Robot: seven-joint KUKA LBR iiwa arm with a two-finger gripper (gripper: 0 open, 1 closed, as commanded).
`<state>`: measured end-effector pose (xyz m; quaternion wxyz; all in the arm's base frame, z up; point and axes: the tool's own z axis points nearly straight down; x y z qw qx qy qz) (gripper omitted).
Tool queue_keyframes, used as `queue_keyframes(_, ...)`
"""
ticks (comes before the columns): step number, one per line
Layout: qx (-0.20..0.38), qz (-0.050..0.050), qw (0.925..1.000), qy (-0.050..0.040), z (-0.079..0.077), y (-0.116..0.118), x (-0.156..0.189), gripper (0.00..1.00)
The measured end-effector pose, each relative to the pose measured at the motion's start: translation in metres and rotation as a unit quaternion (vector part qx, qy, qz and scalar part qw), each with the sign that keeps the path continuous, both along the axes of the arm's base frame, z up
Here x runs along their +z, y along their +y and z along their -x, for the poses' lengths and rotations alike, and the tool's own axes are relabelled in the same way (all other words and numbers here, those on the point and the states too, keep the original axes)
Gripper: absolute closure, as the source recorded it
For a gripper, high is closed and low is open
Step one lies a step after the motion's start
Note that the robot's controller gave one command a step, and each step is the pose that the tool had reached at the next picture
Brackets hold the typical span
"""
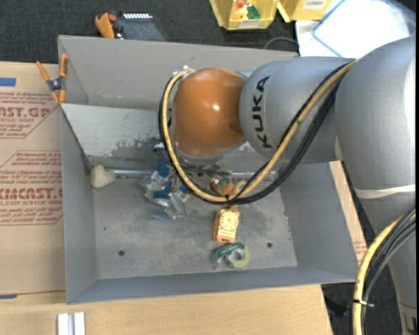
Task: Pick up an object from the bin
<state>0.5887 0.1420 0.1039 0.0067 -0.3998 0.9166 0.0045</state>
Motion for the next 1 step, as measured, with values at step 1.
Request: queue_keyframes(1, 0.0, -0.001, 1.0, -0.003, -0.0016, 0.0004, 0.0205, 1.0)
